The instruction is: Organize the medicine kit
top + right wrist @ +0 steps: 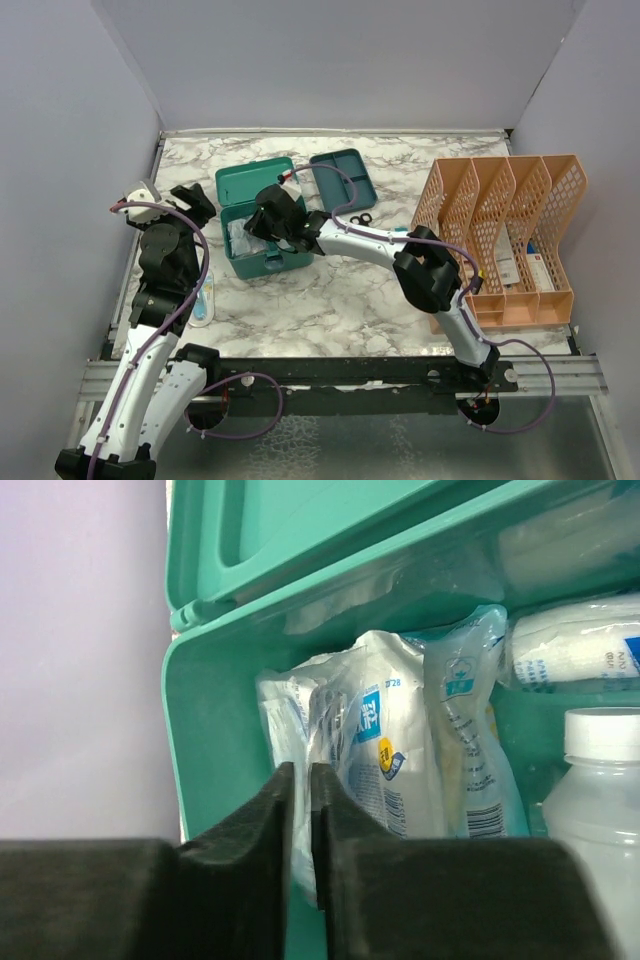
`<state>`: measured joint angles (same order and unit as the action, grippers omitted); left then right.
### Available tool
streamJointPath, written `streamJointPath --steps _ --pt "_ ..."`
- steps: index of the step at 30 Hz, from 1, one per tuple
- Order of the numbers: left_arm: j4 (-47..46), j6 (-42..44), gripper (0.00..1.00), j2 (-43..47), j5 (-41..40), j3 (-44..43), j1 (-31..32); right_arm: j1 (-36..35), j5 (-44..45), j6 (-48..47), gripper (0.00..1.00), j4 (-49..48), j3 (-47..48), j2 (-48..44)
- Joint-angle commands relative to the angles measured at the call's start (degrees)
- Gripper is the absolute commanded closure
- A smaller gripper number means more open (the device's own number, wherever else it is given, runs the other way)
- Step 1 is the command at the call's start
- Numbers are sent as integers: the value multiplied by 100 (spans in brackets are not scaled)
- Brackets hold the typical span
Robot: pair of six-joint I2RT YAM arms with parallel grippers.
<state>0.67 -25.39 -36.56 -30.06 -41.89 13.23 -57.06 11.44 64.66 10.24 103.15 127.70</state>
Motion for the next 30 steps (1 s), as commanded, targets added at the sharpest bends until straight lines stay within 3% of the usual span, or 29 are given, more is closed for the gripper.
streamJointPath --steps 1,3,10,13,16,22,26,30 --pt "-183 6 28 -3 -143 -75 -15 -50 481 -178 78 213 24 -201" --pt "-387 40 28 -41 -200 9 -23 -49 526 -404 67 155 -55 -339" --pt "-441 86 28 -263 79 -109 -25 -46 547 -1217 57 23 -278 -783" --pt "-362 52 28 -251 212 -100 -17 -42 250 -1677 57 -23 -171 -790" --pt "-283 51 28 -259 286 -120 -19 -43 -366 -2145 66 -95 70 -658" --pt "-249 47 28 -287 320 -140 -20 -38 -1185 -2107 72 50 548 -101" --pt "-177 51 28 -294 329 -149 -18 -40 -1286 -1972 72 339 784 210" --pt "-147 47 28 -293 323 -128 -14 -42 -952 -1977 64 653 916 336"
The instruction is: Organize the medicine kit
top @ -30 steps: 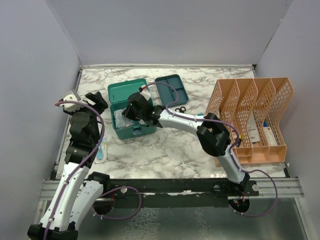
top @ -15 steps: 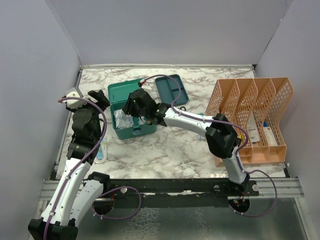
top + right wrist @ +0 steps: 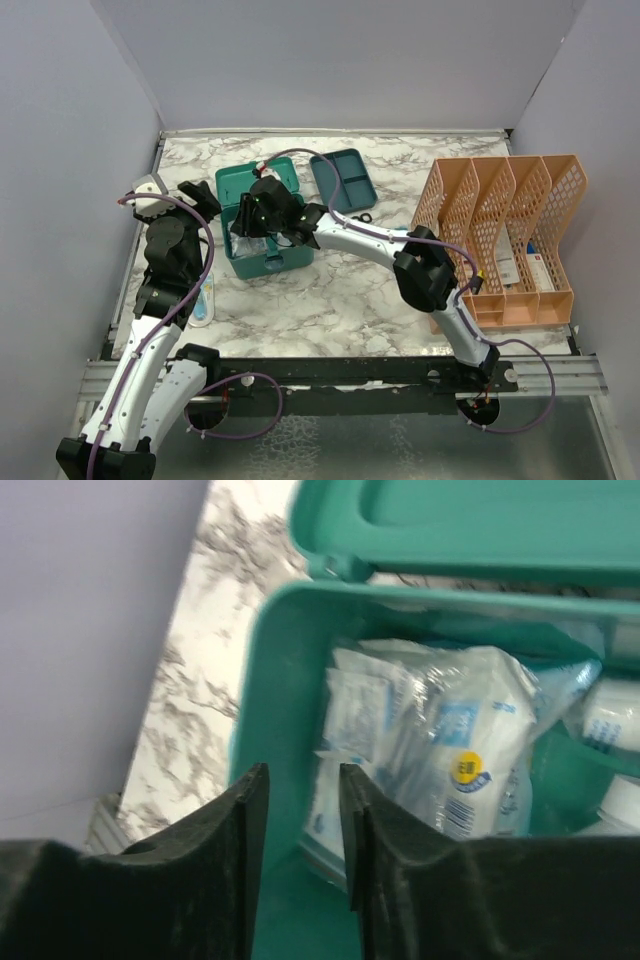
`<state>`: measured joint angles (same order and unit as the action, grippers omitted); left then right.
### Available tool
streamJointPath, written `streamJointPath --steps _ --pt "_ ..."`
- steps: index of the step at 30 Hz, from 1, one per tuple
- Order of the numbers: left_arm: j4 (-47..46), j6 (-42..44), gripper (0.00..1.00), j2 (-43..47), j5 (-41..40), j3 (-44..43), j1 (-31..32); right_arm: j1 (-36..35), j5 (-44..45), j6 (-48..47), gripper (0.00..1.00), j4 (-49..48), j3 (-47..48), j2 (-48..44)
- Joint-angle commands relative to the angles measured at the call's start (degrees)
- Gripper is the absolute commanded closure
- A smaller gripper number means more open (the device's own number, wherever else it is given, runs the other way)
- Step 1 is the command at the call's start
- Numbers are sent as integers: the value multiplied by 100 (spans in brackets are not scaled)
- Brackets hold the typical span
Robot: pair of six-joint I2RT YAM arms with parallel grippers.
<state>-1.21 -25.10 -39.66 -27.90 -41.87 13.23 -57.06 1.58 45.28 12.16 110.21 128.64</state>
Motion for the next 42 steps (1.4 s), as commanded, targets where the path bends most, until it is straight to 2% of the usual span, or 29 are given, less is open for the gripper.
streamJointPath --steps 1,6,11,18,23,26,29,32,35,42 --pt "42 18 28 17 107 -129 -14 -42 91 -52 62 495 215 255" --pt "42 18 28 -43 132 -129 -14 -39 136 -90 58 672 416 375" --pt "80 229 28 -93 118 -291 -21 -3 -340 -346 56 603 757 294" --pt "-30 657 28 -143 383 -392 -20 179 -460 -531 54 -16 -48 -771" --pt "-153 892 28 -223 1210 -365 -14 476 246 -935 54 -152 -1166 -1810" --pt "-223 1301 28 -289 1801 -379 -15 592 899 -1539 54 -176 -1842 -2414" --pt "-8 1727 27 -368 2038 -555 -14 741 1745 -2070 49 70 -2222 -2711" --pt "33 1714 27 -383 1892 -577 -14 1059 2044 -2143 49 544 -2318 -2706" --pt "110 1637 27 -431 1863 -605 -15 1384 1963 -2197 49 716 -2407 -2537" --pt "205 1306 27 -626 2040 -672 -14 1894 1831 -2388 47 1053 -1947 -1508"
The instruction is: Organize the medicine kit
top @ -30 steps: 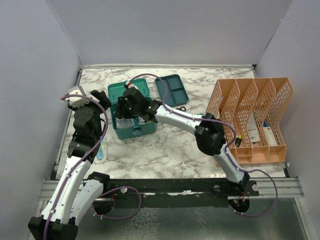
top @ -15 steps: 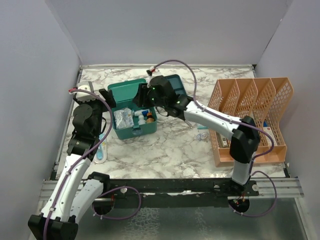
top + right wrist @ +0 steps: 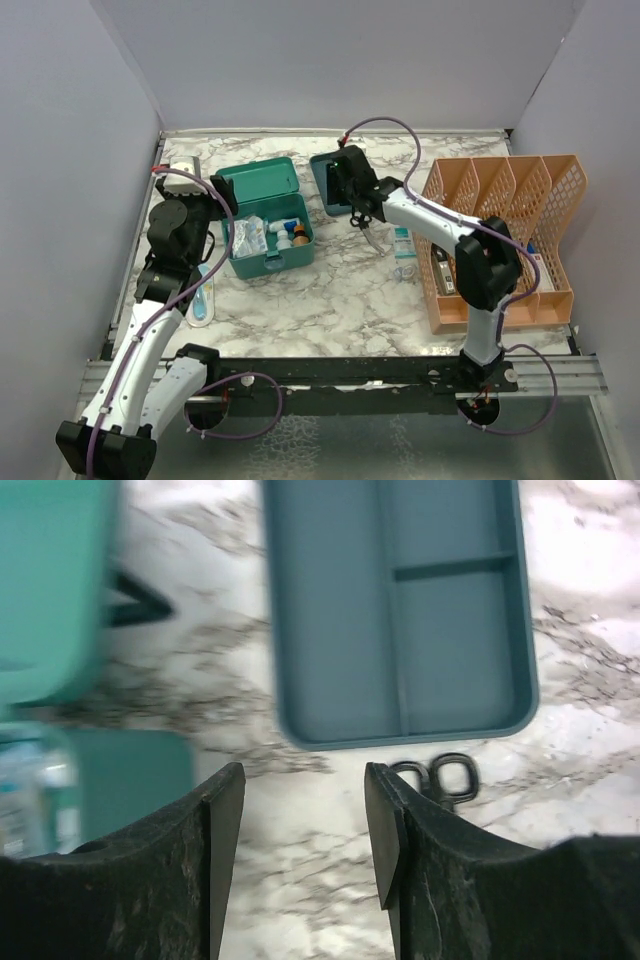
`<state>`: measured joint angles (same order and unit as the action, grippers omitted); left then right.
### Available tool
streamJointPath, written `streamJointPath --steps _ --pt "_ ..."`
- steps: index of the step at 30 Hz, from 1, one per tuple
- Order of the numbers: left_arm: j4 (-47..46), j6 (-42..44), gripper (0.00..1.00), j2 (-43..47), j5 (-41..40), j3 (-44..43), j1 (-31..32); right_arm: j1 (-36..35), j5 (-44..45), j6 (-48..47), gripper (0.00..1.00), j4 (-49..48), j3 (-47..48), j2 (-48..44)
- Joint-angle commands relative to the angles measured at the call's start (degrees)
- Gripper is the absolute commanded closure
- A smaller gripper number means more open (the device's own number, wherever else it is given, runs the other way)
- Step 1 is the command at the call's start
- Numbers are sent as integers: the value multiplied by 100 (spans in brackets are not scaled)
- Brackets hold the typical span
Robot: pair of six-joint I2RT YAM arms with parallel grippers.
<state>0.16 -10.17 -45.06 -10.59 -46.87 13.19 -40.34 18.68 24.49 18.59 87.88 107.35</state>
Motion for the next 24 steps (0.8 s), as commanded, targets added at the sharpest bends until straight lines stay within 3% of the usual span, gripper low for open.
streamJointPath --steps 1,7,13,21,24 --pt "44 -242 27 -111 360 -167 -12 266 52 -435 47 330 355 759" --pt "-33 -546 27 -238 521 -145 -15 571 -23 -374 45 846 1390 1730" --pt "-54 -548 27 -297 533 -129 -11 721 -311 -508 46 630 1549 2111" --pt "60 -461 27 -287 373 -192 -13 738 -803 -538 54 834 1763 2476" --pt "65 -463 27 -280 339 -184 -13 738 -1009 -653 63 837 1817 2517"
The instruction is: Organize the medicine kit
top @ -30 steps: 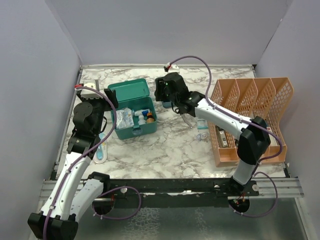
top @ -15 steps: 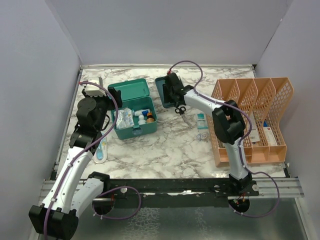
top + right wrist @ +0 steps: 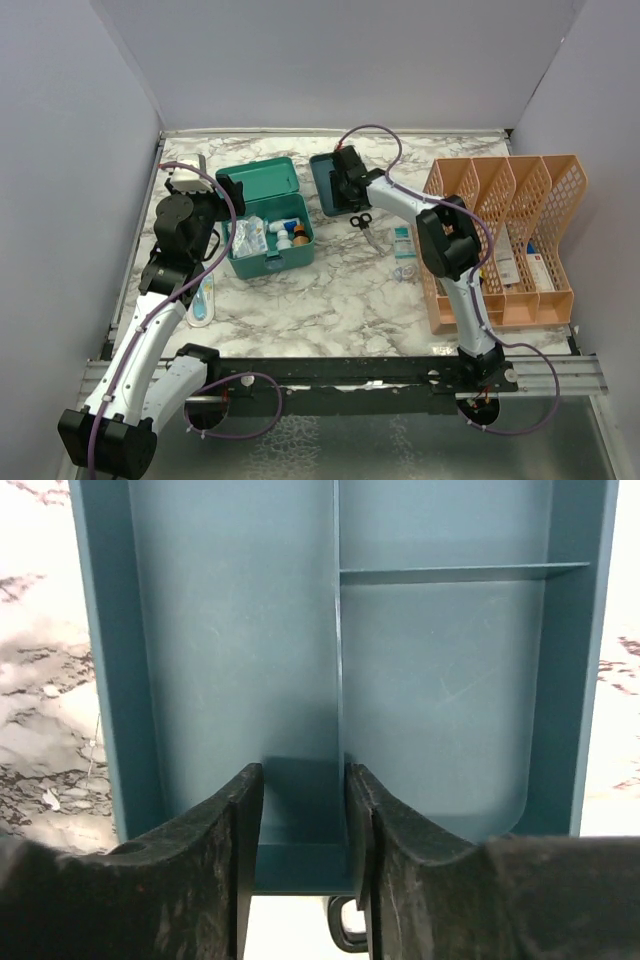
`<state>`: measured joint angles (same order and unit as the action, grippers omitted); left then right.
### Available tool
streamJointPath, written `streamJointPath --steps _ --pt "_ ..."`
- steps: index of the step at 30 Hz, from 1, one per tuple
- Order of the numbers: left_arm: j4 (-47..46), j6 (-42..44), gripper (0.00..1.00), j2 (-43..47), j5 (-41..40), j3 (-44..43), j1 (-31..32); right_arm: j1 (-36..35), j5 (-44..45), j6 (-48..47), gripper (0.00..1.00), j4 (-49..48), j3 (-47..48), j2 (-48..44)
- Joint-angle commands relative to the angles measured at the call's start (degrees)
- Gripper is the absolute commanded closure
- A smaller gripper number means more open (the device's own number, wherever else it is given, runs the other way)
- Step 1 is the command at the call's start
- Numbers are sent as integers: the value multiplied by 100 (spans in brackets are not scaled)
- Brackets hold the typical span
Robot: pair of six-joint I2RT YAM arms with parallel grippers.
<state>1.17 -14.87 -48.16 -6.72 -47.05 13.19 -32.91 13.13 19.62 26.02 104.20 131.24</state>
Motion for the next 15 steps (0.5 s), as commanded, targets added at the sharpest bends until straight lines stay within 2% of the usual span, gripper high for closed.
streamJointPath --steps 1,5,10,15 --pt "-31 5 27 34 -55 -170 -11 -5 -538 -220 66 85 202 130" --pt "-53 2 27 34 -85 -158 -15 -14 -971 -392 79 -46 131 93" --pt "-38 18 27 7 -186 -194 -12 -120 -1315 -465 81 -402 -118 -71" --pt "-38 52 27 -20 -238 -231 -9 -338 -1333 -555 83 -295 -138 -21"
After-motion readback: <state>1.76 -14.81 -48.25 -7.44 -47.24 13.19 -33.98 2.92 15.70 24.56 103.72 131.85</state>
